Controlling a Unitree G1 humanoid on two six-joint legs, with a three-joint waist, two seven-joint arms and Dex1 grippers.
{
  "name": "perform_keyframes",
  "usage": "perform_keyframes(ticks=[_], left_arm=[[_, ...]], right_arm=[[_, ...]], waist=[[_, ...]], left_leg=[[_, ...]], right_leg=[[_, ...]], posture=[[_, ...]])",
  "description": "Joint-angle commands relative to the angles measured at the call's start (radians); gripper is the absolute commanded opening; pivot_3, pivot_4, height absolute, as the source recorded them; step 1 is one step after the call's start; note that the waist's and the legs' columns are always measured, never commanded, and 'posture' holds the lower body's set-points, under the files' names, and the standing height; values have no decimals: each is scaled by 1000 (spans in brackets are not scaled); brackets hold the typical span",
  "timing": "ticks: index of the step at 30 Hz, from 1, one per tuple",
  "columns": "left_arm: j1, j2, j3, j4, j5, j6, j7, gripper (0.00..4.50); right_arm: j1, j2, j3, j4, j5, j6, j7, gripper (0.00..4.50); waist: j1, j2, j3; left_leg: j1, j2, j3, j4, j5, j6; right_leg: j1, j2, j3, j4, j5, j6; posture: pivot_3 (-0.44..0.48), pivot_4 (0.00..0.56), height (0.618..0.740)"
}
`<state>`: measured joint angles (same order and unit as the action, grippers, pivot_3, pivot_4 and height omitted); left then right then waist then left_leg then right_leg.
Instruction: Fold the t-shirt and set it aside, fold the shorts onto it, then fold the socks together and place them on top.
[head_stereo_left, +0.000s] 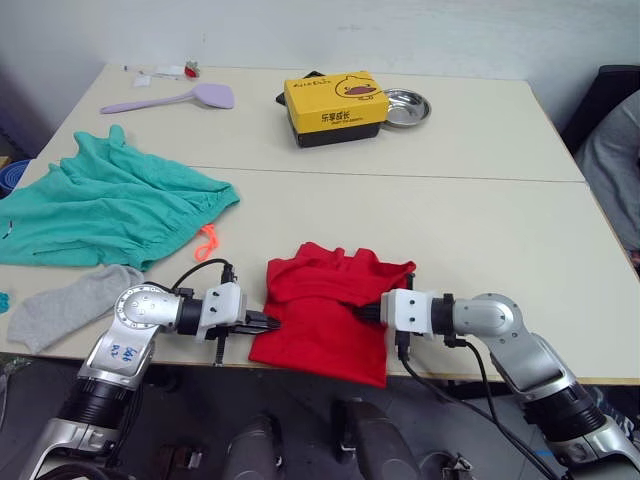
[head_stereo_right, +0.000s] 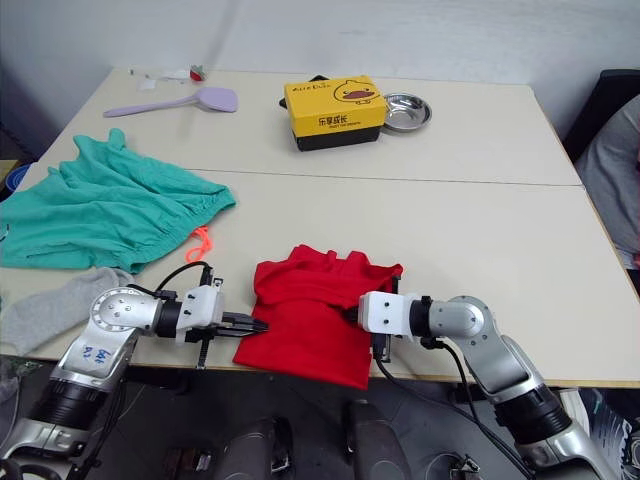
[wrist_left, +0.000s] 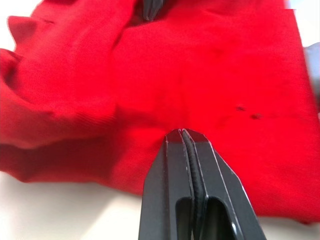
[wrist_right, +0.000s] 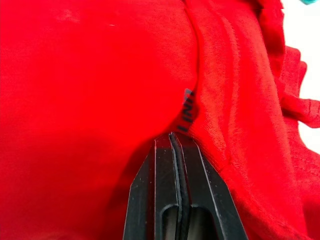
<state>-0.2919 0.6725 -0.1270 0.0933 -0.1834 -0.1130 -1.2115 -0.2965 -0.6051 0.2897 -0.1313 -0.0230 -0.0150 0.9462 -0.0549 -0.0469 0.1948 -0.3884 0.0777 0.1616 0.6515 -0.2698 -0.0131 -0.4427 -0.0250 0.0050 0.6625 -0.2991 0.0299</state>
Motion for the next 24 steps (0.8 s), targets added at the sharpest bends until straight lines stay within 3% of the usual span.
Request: perform_keyframes(ticks=[1, 9, 14, 17, 24], left_arm=[[7, -10, -8, 12, 20, -26, 22, 29], [18, -23, -12, 45, 25, -50, 42, 29], [13, -34, 4, 48, 1, -31, 55, 29], [-1, -46, 19, 39, -30, 3, 68, 29], [-109, -125, 56, 13, -127, 162, 122, 29]], right_arm=[[-29, 36, -23, 23, -18, -35, -67, 0], [-118, 137, -92, 174, -82, -57, -305, 0], [-148, 144, -151, 246, -62, -52, -366, 0], [-141, 142, -186, 243, -17, -31, -349, 0], [-22, 110, -223, 66, 231, -68, -119, 0]], waist=[[-1, 0, 0], [-1, 0, 0], [-1, 0, -1], [-1, 0, 0], [1, 1, 0]], left_leg=[[0, 0, 0, 0, 0, 0], [0, 0, 0, 0, 3, -5], [0, 0, 0, 0, 3, -5], [0, 0, 0, 0, 3, -5], [-1, 0, -1, -1, 3, -5]], right_leg=[[0, 0, 0, 0, 0, 0], [0, 0, 0, 1, 0, 0], [0, 0, 0, 1, 0, 0], [0, 0, 0, 1, 0, 0], [0, 0, 0, 1, 1, 1]], posture=[[0, 150, 740], [0, 150, 740], [0, 150, 740], [0, 150, 740], [0, 150, 740]])
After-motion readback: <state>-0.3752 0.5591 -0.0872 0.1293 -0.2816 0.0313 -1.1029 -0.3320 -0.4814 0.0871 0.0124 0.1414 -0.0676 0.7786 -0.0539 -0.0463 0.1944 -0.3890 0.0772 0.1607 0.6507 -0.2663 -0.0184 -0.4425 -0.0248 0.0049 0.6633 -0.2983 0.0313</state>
